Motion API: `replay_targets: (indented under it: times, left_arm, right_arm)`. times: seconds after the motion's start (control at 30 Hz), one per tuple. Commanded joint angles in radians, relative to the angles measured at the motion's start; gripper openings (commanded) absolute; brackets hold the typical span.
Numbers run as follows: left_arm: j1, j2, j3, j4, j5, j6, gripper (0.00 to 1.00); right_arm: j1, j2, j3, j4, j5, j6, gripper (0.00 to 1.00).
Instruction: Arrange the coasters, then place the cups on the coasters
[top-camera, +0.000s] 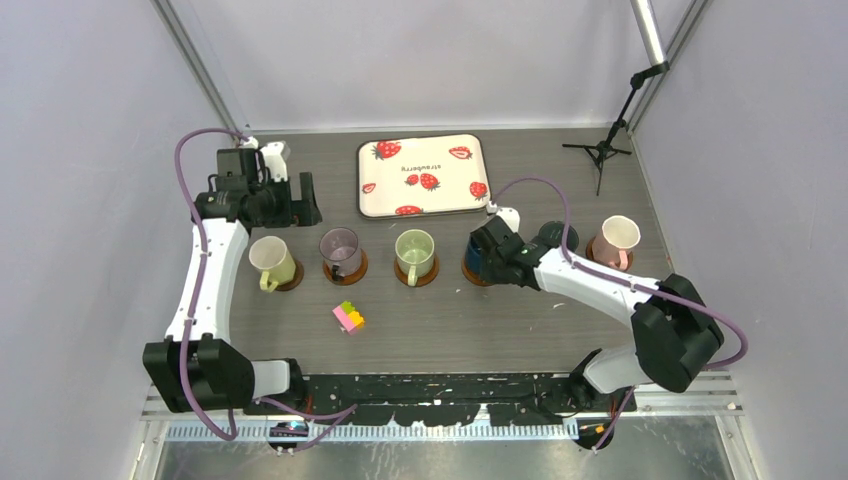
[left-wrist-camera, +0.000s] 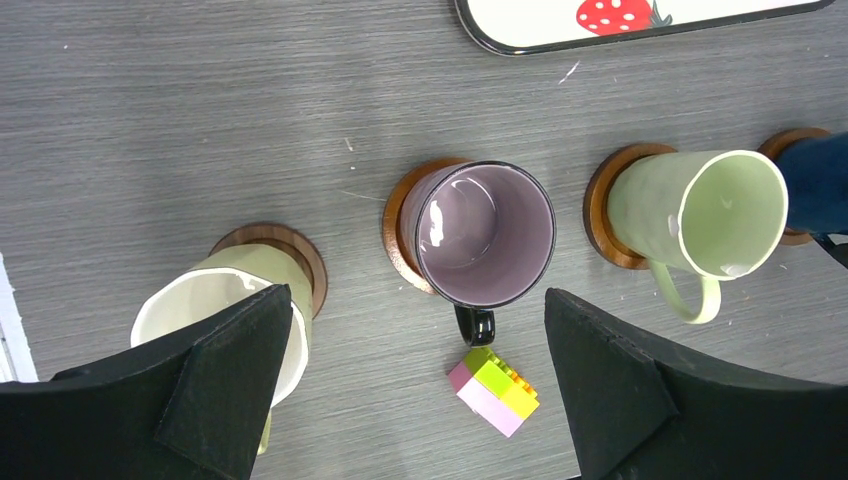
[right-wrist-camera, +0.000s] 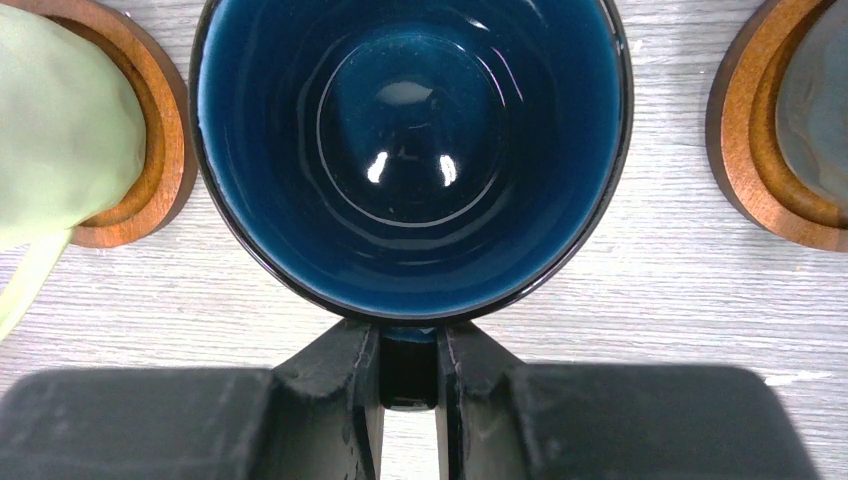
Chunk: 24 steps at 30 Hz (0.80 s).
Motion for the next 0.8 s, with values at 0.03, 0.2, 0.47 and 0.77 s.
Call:
replay_targets:
  times: [0.03,0.2,0.47,0.77]
  left_arm:
    - [-0.005,-0.036,0.012,0.027,-0.019,0.012,1.0]
    - [-0.005,-0.035,0.013,0.03,-0.018,0.009,1.0]
    - [-0.006,-0.03,0.012,0.033,-0.006,0.0,1.0]
    - [-0.005,-0.035,0.007,0.034,-0.008,0.001,1.0]
  right_arm:
    - [0.006,-0.043,-0.016,-0.042,-0.021,0.02,0.1]
    - [0.006,-0.066,-0.008,-0.081,0.014,0.014,0.07]
    - [0.007,-0.059,-0.017,-0.063,0.036,0.001,0.23]
    - [0.007,-0.021,-0.008,-0.044,0.029,-0.004,0.27]
